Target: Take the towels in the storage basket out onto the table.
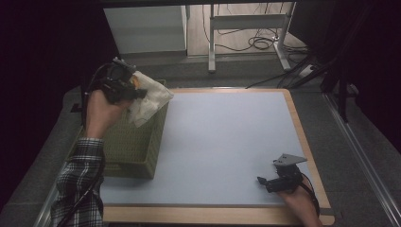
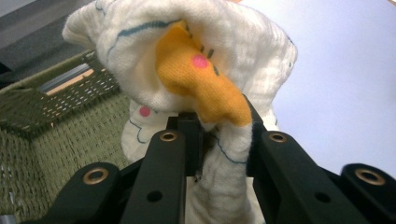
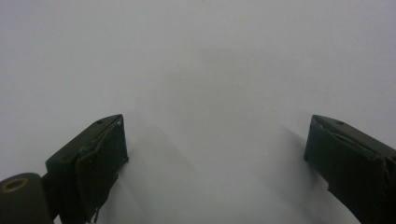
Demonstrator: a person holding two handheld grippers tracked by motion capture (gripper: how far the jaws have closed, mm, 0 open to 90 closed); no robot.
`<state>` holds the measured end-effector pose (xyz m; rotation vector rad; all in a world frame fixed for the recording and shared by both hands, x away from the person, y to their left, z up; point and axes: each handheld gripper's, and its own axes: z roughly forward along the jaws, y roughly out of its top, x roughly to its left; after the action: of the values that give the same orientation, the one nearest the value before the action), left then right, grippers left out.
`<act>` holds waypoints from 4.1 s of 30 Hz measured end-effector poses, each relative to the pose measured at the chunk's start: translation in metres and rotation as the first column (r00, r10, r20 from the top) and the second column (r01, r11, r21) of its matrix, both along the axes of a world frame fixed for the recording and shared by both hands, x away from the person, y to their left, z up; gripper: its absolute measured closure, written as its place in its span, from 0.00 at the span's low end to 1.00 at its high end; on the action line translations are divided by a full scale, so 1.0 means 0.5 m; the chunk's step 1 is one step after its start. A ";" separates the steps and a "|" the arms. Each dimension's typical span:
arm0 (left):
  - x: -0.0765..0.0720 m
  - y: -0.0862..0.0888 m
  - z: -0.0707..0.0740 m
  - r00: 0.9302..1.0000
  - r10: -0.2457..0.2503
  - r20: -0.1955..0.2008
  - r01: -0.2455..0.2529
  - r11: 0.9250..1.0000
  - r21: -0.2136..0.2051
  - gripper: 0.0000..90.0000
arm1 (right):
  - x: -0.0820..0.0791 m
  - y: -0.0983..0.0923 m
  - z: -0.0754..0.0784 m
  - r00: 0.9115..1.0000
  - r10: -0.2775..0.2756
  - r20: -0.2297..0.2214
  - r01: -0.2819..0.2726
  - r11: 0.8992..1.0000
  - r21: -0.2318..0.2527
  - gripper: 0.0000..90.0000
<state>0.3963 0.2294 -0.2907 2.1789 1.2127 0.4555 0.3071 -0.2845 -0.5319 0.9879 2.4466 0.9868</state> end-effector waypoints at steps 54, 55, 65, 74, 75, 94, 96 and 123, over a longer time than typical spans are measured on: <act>0.055 -0.376 -0.368 0.941 -0.290 -0.173 0.301 0.953 0.037 0.74 | 0.000 0.000 0.000 1.000 0.000 0.001 0.000 1.000 0.001 0.07; 0.058 -0.374 -0.378 0.942 -0.284 -0.178 0.293 0.956 0.027 0.72 | 0.000 0.000 0.000 1.000 0.000 0.001 0.000 1.000 0.001 0.07; 0.044 -0.341 -0.394 0.957 -0.254 -0.139 0.255 0.967 -0.007 0.26 | 0.000 0.000 0.000 1.000 0.000 0.000 0.000 1.000 -0.002 0.07; -0.012 -0.293 -0.369 0.969 -0.226 -0.102 0.222 0.974 -0.045 0.33 | 0.000 0.001 0.000 1.000 0.000 -0.001 0.000 1.000 -0.002 0.07; -0.019 -0.289 -0.369 0.968 -0.229 -0.103 0.225 0.973 -0.051 0.36 | 0.000 0.001 0.001 1.000 -0.001 -0.001 0.001 1.000 -0.003 0.07; -0.121 -0.268 -0.448 0.977 -0.213 0.006 0.213 0.976 -0.046 0.57 | 0.026 0.082 0.023 0.993 0.109 -0.042 -0.104 0.990 0.097 0.58; -0.123 -0.266 -0.458 0.978 -0.209 0.011 0.209 0.977 -0.040 0.59 | 0.035 0.099 0.025 0.989 0.141 -0.048 -0.135 0.984 0.118 0.65; -0.120 -0.247 -0.483 0.975 -0.217 0.047 0.221 0.969 -0.114 0.90 | 0.129 0.315 0.005 0.979 0.205 0.013 -0.205 0.978 0.025 0.92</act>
<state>0.3364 0.1060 -0.5322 2.1617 0.9418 0.3179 0.3718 -0.1270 -0.5296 0.7469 2.5718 1.0888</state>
